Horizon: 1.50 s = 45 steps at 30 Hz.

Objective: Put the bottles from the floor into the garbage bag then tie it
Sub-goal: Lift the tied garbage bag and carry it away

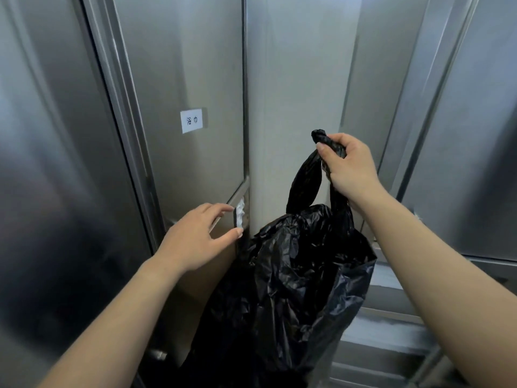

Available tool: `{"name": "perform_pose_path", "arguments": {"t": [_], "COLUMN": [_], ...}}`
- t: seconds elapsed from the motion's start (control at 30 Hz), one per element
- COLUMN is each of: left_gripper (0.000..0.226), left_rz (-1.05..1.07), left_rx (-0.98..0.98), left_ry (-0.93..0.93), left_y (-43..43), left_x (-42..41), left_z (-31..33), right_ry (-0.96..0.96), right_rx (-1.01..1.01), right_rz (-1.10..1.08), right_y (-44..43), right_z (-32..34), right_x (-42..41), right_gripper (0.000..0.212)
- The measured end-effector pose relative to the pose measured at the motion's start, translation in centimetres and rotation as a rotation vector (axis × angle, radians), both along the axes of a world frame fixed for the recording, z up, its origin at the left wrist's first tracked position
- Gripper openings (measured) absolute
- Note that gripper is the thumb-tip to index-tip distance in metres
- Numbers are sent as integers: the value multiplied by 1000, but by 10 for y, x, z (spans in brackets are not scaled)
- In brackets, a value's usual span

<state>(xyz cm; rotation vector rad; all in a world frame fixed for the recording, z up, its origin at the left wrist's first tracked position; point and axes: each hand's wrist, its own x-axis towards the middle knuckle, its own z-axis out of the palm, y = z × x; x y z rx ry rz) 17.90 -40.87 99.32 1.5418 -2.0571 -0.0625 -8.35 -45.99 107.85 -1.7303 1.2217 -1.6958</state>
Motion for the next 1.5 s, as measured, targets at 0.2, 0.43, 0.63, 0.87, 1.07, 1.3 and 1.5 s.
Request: {"name": "perform_pose_path", "arguments": {"t": [0.2, 0.43, 0.63, 0.87, 1.07, 1.3, 1.5], "left_gripper": [50, 60, 54, 60, 49, 34, 33], "left_rz": [-15, -20, -68, -165, -214, -271, -316], "left_rx": [-25, -62, -27, 0, 31, -38, -78], "left_ry": [119, 249, 263, 271, 282, 316, 336], "left_y": [-75, -145, -184, -227, -257, -288, -314], "left_x": [-16, -36, -52, -64, -71, -75, -76], "left_z": [21, 40, 44, 45, 47, 88, 133], "right_ry": [-12, -26, -40, -83, -72, -63, -39], "right_rx": [-49, -73, -61, -55, -41, -112, -168], "right_rz": [63, 133, 127, 101, 55, 30, 16], "right_y": [-72, -138, -171, -201, -220, -242, -264], "right_z": [31, 41, 53, 51, 44, 89, 142], "right_x": [-1, -21, -31, -32, -31, -34, -30], "right_gripper": [6, 11, 14, 13, 16, 16, 13]}}
